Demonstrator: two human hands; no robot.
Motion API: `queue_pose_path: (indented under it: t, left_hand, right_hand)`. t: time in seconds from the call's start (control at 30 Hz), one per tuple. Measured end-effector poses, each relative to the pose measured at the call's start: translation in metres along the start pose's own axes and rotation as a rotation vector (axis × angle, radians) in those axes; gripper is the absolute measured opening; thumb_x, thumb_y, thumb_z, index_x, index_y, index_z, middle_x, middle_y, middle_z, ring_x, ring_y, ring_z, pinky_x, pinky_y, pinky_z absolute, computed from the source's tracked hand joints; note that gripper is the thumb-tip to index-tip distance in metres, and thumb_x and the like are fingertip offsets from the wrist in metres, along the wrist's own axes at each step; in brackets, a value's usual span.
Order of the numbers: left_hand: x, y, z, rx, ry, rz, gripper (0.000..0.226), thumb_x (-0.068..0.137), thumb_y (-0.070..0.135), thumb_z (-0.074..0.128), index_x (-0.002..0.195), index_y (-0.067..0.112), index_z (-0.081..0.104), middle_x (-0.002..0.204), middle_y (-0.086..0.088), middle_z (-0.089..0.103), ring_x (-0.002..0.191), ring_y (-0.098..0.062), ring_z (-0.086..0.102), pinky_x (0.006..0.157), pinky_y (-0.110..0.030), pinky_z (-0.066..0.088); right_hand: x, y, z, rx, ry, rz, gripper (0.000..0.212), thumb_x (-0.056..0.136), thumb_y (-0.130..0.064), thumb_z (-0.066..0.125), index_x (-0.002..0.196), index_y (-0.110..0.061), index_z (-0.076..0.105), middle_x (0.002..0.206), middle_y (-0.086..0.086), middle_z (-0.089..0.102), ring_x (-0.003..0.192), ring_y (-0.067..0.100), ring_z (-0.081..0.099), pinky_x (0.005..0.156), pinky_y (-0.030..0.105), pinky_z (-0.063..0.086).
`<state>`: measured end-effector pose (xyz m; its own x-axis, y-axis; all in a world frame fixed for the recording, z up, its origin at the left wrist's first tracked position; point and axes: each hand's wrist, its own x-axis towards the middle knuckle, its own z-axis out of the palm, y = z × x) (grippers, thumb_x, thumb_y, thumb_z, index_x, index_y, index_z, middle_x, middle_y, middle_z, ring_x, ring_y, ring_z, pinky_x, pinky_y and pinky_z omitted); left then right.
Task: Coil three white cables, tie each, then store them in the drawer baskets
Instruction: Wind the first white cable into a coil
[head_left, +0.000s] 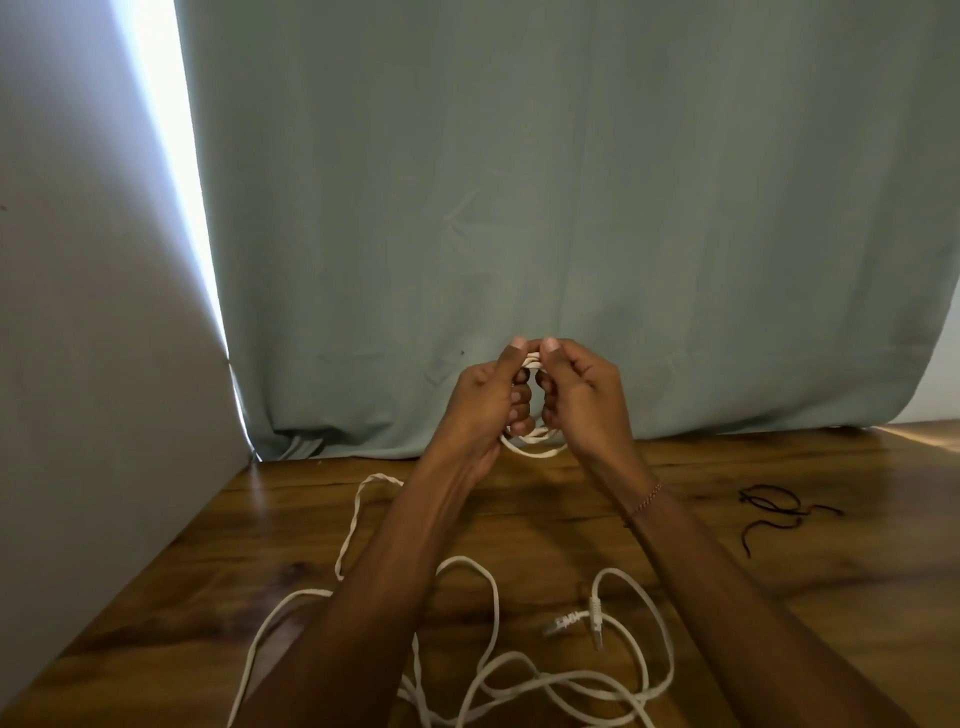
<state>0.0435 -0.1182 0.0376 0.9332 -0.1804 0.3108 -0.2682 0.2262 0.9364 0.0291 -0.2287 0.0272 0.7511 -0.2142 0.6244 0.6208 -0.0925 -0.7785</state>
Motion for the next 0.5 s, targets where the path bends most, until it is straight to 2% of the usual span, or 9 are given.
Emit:
queue_pose_path:
  t: [0.1, 0.17, 0.23, 0.3, 0.4, 0.5]
  left_hand:
    - [-0.001, -0.006, 0.011, -0.032, 0.028, 0.015, 0.045, 0.103, 0.044, 0.053, 0.069, 0.015, 0.049, 0.055, 0.001, 0.037, 0.048, -0.012, 0.036, 0.049, -0.026, 0.039]
    - [-0.001, -0.009, 0.015, -0.059, 0.055, 0.003, 0.046, 0.102, 0.043, 0.054, 0.068, 0.014, 0.049, 0.053, 0.002, 0.036, 0.046, -0.011, 0.034, 0.047, -0.025, 0.036]
    - [0.000, -0.011, 0.018, -0.086, 0.060, -0.006, 0.046, 0.103, 0.041, 0.053, 0.067, 0.013, 0.051, 0.051, 0.002, 0.037, 0.046, -0.011, 0.033, 0.044, -0.024, 0.033]
    - [-0.001, -0.014, 0.019, -0.102, 0.053, -0.001, 0.046, 0.104, 0.038, 0.052, 0.067, 0.011, 0.058, 0.049, 0.002, 0.042, 0.044, -0.009, 0.034, 0.043, -0.023, 0.031]
    - [0.000, -0.019, 0.022, -0.148, 0.040, -0.011, 0.044, 0.105, 0.037, 0.052, 0.070, 0.011, 0.062, 0.048, 0.003, 0.045, 0.043, -0.008, 0.033, 0.042, -0.022, 0.029]
    - [0.002, -0.023, 0.025, -0.175, 0.044, -0.065, 0.043, 0.104, 0.038, 0.053, 0.071, 0.011, 0.052, 0.051, 0.002, 0.035, 0.044, -0.009, 0.031, 0.043, -0.023, 0.029]
  right_hand:
    - [0.003, -0.005, 0.005, -0.058, 0.210, 0.007, 0.047, 0.106, -0.046, 0.041, 0.081, -0.028, 0.076, 0.065, -0.008, 0.071, 0.063, 0.007, 0.067, 0.058, 0.023, 0.054]
    - [0.005, -0.004, 0.006, -0.081, 0.273, 0.046, 0.051, 0.105, -0.051, 0.039, 0.076, -0.030, 0.075, 0.068, -0.007, 0.073, 0.066, 0.007, 0.069, 0.062, 0.027, 0.056]
    - [0.005, -0.003, 0.002, -0.091, 0.225, 0.078, 0.050, 0.104, -0.052, 0.039, 0.079, -0.029, 0.076, 0.067, -0.002, 0.072, 0.061, 0.007, 0.067, 0.056, 0.027, 0.052]
    - [0.003, -0.002, -0.006, -0.084, 0.120, 0.092, 0.051, 0.105, -0.052, 0.038, 0.089, -0.025, 0.078, 0.070, 0.003, 0.073, 0.062, 0.010, 0.068, 0.056, 0.024, 0.052]
    - [0.007, -0.004, -0.024, -0.099, -0.035, 0.121, 0.061, 0.106, -0.054, 0.026, 0.099, -0.021, 0.076, 0.083, 0.002, 0.078, 0.079, 0.011, 0.074, 0.074, 0.025, 0.059]
    - [0.013, -0.007, -0.046, -0.212, -0.063, 0.167, 0.073, 0.103, -0.062, 0.013, 0.110, -0.021, 0.073, 0.095, 0.001, 0.078, 0.089, 0.013, 0.074, 0.084, 0.030, 0.057]
